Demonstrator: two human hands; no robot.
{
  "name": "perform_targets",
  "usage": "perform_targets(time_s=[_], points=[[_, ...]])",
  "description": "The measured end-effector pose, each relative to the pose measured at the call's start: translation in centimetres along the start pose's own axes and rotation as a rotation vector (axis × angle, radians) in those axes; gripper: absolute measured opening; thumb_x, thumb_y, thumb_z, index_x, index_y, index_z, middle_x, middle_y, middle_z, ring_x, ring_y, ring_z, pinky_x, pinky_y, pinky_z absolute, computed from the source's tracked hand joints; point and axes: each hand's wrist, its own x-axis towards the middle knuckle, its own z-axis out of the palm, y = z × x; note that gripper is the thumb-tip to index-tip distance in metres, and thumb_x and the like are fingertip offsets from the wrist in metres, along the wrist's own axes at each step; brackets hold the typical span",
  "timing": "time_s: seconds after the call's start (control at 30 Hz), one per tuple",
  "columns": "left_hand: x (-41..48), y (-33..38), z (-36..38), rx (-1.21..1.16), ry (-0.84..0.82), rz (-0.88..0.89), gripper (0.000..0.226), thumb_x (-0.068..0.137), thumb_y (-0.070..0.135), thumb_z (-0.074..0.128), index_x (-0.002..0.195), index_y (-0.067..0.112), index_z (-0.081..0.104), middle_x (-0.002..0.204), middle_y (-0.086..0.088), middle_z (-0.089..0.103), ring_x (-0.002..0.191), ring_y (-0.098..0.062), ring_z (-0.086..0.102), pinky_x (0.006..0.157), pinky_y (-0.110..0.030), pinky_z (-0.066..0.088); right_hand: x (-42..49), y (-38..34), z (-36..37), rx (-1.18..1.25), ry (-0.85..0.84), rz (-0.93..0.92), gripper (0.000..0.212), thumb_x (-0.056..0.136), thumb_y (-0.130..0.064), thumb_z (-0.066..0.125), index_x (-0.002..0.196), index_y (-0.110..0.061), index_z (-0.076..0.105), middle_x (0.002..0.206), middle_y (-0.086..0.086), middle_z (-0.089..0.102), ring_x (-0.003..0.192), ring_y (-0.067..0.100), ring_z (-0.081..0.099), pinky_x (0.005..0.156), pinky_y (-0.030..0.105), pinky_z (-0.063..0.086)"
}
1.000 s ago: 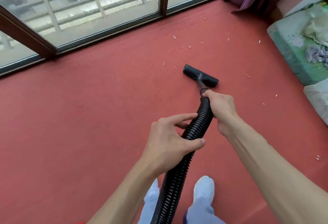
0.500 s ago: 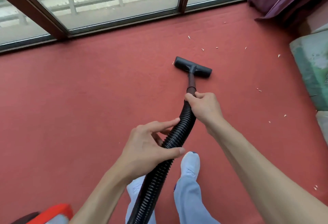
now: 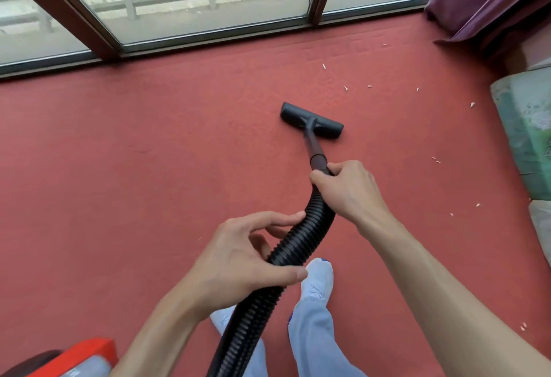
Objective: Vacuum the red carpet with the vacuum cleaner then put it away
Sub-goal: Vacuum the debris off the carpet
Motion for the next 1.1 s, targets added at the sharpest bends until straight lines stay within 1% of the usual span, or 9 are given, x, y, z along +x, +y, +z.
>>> perform_targets(time_s=[0.17, 0.33, 0.5, 0.6, 0.7, 0.8, 0.93, 1.03, 1.1], points=[[-1.7, -0.3, -2.8, 0.011, -0.065, -0.027, 0.059, 0.064, 0.017, 0.091, 0.11, 0.048, 0.072, 0.089, 0.017, 0.067, 0.063, -0.016, 0.061, 0.077, -0.043, 0.058, -1.7, -1.6, 1.8, -0.08, -0.055, 0.002, 0.028, 0.082, -0.036, 0.056, 0.081, -0.01, 0.065, 0.078, 0.002, 0.062, 0.076, 0.031, 0.056, 0.053, 0.032, 0.035], [-0.1, -0.6, -1.9, 0.054, 0.16, 0.018, 0.063, 0.067, 0.026, 0.089, 0.12, 0.049, 0.065, 0.096, 0.016, 0.069, 0.058, -0.006, 0.065, 0.063, -0.024, 0.057, 1.5, -3.5, 3.2, 0.004, 0.007, 0.006, 0.029, 0.083, -0.037, 0.059, 0.09, -0.011, 0.07, 0.089, 0.011, 0.069, 0.091, 0.033, 0.063, 0.066, 0.032, 0.041], [1.3, -0.9, -1.6, 0.121, 0.274, 0.052, 0.065, 0.068, 0.036, 0.086, 0.126, 0.049, 0.062, 0.098, 0.016, 0.069, 0.064, -0.006, 0.067, 0.075, -0.033, 0.059, 2.6, -5.0, 4.1, 0.114, 0.047, 0.015, 0.031, 0.085, -0.038, 0.064, 0.098, -0.011, 0.067, 0.101, 0.006, 0.068, 0.103, 0.027, 0.062, 0.082, 0.033, 0.046], [-0.3, -0.5, -3.5, 0.149, 0.154, 0.066, 0.061, 0.067, 0.032, 0.088, 0.122, 0.045, 0.065, 0.096, 0.014, 0.07, 0.063, -0.007, 0.068, 0.071, -0.027, 0.058, 0.5, -4.8, 3.5, 0.114, 0.001, -0.001, 0.037, 0.081, -0.043, 0.063, 0.103, -0.014, 0.07, 0.101, 0.001, 0.066, 0.099, 0.022, 0.06, 0.082, 0.035, 0.047], [-2.9, 0.0, -5.8, 0.086, -0.004, 0.064, 0.059, 0.066, 0.025, 0.09, 0.117, 0.044, 0.069, 0.093, 0.012, 0.07, 0.059, -0.009, 0.065, 0.059, -0.019, 0.052, -2.0, -4.2, 3.2, 0.126, -0.071, -0.016, 0.035, 0.078, -0.043, 0.061, 0.093, -0.013, 0.073, 0.084, -0.003, 0.063, 0.077, 0.017, 0.055, 0.063, 0.031, 0.039], [-3.8, -0.1, -6.6, 0.042, -0.01, 0.063, 0.057, 0.065, 0.026, 0.09, 0.115, 0.045, 0.07, 0.093, 0.013, 0.068, 0.058, -0.01, 0.062, 0.06, -0.02, 0.052, -2.5, -4.7, 3.7, 0.139, -0.103, -0.018, 0.033, 0.078, -0.04, 0.062, 0.083, -0.008, 0.071, 0.075, -0.004, 0.057, 0.067, 0.016, 0.049, 0.06, 0.03, 0.036], [-1.1, -1.1, -5.4, 0.024, 0.138, 0.06, 0.061, 0.069, 0.027, 0.088, 0.123, 0.044, 0.065, 0.096, 0.011, 0.067, 0.057, -0.007, 0.062, 0.061, -0.019, 0.053, 0.5, -6.1, 5.1, 0.204, -0.015, 0.005, 0.037, 0.08, -0.039, 0.067, 0.105, -0.012, 0.071, 0.118, -0.007, 0.063, 0.106, 0.017, 0.059, 0.085, 0.031, 0.045], [1.8, -1.9, -4.1, 0.037, 0.218, 0.047, 0.064, 0.07, 0.032, 0.087, 0.128, 0.045, 0.062, 0.099, 0.013, 0.067, 0.066, -0.008, 0.067, 0.073, -0.031, 0.059, 2.7, -6.2, 5.9, 0.224, 0.025, 0.011, 0.055, 0.083, -0.038, 0.067, 0.13, -0.01, 0.061, 0.133, 0.0, 0.061, 0.123, 0.021, 0.055, 0.098, 0.031, 0.043], [2.8, -2.1, -3.8, 0.042, 0.21, 0.038, 0.065, 0.071, 0.031, 0.086, 0.129, 0.043, 0.062, 0.1, 0.013, 0.066, 0.071, -0.012, 0.069, 0.076, -0.034, 0.059, 3.4, -5.8, 6.0, 0.219, 0.037, 0.018, 0.054, 0.084, -0.038, 0.065, 0.132, -0.013, 0.061, 0.133, 0.002, 0.062, 0.124, 0.023, 0.055, 0.099, 0.032, 0.043]])
